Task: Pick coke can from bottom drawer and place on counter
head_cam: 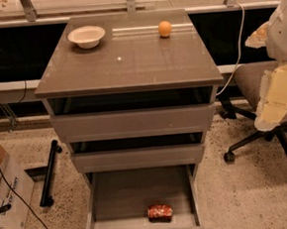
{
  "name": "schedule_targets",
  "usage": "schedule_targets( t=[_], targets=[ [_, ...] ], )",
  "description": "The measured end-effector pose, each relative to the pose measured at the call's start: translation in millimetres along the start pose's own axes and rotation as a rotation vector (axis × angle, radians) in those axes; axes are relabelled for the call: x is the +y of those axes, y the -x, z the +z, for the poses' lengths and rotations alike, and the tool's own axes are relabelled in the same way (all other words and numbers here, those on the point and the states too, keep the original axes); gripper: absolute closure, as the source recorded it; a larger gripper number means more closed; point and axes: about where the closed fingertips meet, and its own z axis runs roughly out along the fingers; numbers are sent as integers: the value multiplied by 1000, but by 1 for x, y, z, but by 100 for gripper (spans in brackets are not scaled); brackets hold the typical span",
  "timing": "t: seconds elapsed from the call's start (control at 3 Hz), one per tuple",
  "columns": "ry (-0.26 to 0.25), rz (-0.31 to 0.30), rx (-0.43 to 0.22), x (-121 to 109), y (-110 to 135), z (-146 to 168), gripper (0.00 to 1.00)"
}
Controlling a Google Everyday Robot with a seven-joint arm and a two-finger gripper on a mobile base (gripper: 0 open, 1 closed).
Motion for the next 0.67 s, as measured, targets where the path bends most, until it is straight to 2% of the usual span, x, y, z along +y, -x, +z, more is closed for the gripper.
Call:
schedule_targets(
  t=[0.67],
  targets=[
    [0, -11, -13, -1, 3, 3, 0]
  ],
)
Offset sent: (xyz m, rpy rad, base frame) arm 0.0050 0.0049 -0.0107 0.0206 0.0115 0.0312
